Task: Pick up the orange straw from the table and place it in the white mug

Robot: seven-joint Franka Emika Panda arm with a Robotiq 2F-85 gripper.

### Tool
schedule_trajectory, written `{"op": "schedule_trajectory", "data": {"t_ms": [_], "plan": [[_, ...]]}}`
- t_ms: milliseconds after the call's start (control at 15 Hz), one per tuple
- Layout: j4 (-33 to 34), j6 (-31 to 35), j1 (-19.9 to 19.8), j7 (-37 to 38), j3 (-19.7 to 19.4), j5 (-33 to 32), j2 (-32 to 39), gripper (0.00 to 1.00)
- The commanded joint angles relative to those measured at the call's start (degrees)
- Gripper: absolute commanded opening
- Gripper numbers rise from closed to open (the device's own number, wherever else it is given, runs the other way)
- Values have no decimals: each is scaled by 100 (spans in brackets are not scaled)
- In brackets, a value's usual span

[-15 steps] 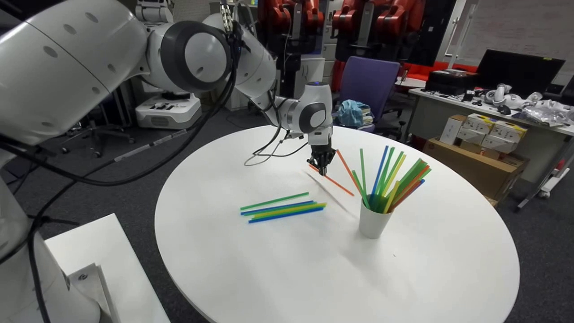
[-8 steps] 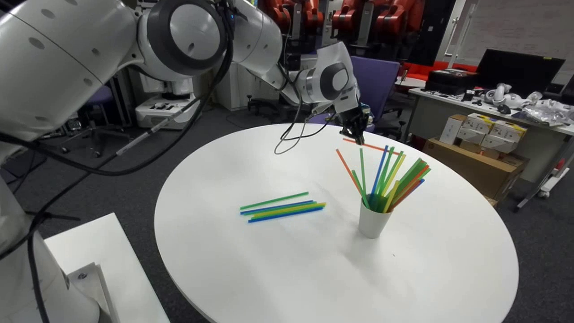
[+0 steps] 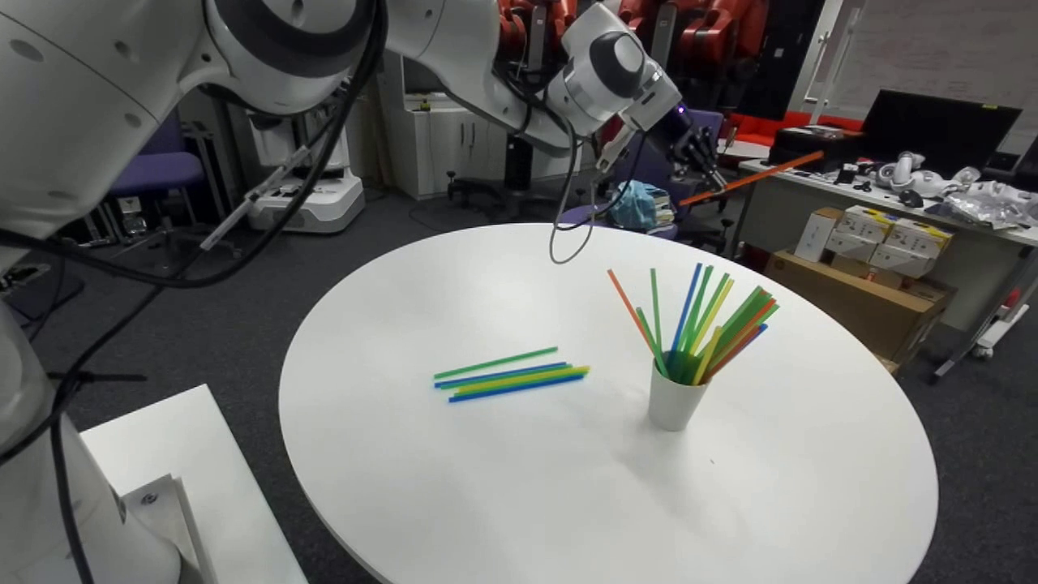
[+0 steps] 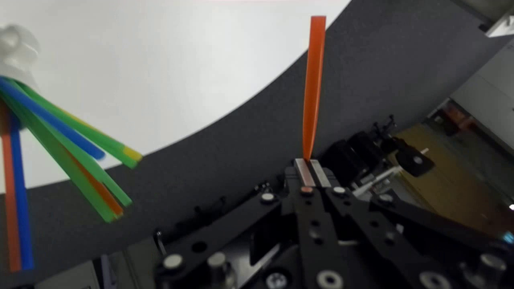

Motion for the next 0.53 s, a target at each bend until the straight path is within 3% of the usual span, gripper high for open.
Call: {"op": "schedule_trajectory", "data": {"t_ms": [0, 267, 467], "plan": [[-613, 423, 450, 708, -672, -1274, -298, 0], [-1167, 475, 994, 1930, -1382, -3148, -231, 0], [-1589, 152, 1373, 2689, -1696, -4562, -309, 0]]}}
